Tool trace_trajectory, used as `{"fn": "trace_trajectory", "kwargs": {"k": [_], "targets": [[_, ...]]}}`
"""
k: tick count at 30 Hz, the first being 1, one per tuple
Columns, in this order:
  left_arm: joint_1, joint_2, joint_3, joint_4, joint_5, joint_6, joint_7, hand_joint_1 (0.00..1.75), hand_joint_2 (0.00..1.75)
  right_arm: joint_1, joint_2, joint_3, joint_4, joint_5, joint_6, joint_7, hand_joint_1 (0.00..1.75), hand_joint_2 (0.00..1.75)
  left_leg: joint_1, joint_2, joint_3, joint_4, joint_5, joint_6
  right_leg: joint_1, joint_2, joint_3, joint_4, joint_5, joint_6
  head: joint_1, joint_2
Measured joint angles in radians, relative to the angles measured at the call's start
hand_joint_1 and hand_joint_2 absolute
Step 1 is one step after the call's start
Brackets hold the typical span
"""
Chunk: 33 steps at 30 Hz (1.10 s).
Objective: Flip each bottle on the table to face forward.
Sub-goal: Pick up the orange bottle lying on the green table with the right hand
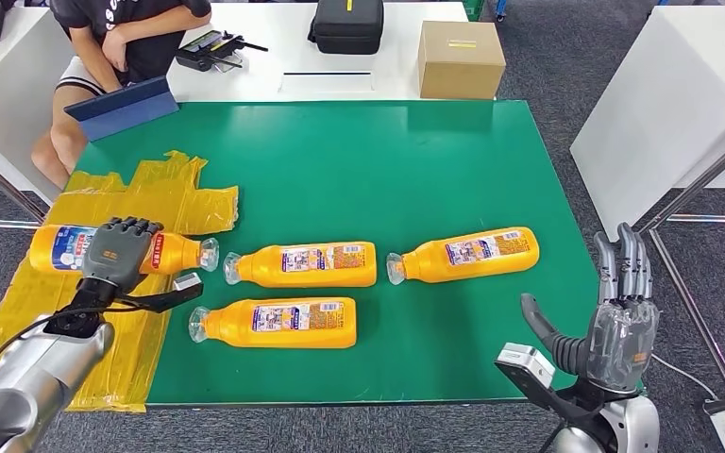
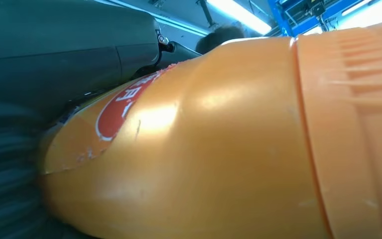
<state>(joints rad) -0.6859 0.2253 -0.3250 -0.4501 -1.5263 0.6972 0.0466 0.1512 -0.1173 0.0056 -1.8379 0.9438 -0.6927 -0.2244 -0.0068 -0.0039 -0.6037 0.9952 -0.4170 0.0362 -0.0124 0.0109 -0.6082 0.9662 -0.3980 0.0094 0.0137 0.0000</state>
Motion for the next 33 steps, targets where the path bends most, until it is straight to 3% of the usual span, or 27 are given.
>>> {"fn": "trace_trajectory", "kwargs": {"k": [14, 15, 19, 23, 27, 33], "targets": [[0.023, 0.002, 0.046, 0.000, 0.000, 0.000, 0.000, 1.75, 1.75, 0.003, 0.010, 0.006, 0.000, 0.020, 0.011, 0.017, 0.00, 1.75, 0.000, 0.000, 0.000, 0.000, 0.000, 0.000, 0.000, 0.000, 0.000, 0.000, 0.000, 0.000, 0.000, 0.000], [0.024, 0.002, 0.049, 0.000, 0.000, 0.000, -0.001, 1.69, 1.75, 0.004, 0.011, 0.006, 0.000, 0.022, 0.011, 0.018, 0.00, 1.75, 0.000, 0.000, 0.000, 0.000, 0.000, 0.000, 0.000, 0.000, 0.000, 0.000, 0.000, 0.000, 0.000, 0.000], [0.026, 0.002, 0.063, 0.000, -0.001, 0.000, -0.005, 0.38, 1.75, 0.004, 0.014, 0.006, 0.000, 0.026, 0.012, 0.021, 0.00, 1.75, 0.000, 0.000, 0.000, 0.000, 0.000, 0.000, 0.000, 0.000, 0.000, 0.000, 0.000, 0.000, 0.000, 0.000], [0.029, 0.002, 0.069, 0.000, -0.006, 0.000, -0.004, 0.38, 1.75, 0.004, 0.016, 0.006, 0.000, 0.026, 0.014, 0.024, 0.00, 1.75, 0.000, 0.000, 0.000, 0.000, 0.000, 0.000, 0.000, 0.000, 0.000, 0.000, 0.000, 0.000, 0.000, 0.000], [0.031, 0.002, 0.074, -0.001, -0.010, 0.000, -0.002, 0.00, 1.75, 0.004, 0.016, 0.006, 0.000, 0.026, 0.014, 0.026, 0.00, 1.75, 0.000, 0.000, 0.000, 0.000, 0.000, 0.000, 0.000, 0.000, 0.000, 0.000, 0.000, 0.000, 0.000, 0.000], [0.031, 0.002, 0.081, -0.001, -0.021, 0.001, 0.005, 0.00, 1.75, 0.002, 0.016, 0.006, 0.000, 0.026, 0.020, 0.026, 0.00, 1.75, 0.000, 0.000, 0.000, 0.000, 0.000, 0.000, 0.000, 0.000, 0.000, 0.000, 0.000, 0.000, 0.000, 0.000]]}}
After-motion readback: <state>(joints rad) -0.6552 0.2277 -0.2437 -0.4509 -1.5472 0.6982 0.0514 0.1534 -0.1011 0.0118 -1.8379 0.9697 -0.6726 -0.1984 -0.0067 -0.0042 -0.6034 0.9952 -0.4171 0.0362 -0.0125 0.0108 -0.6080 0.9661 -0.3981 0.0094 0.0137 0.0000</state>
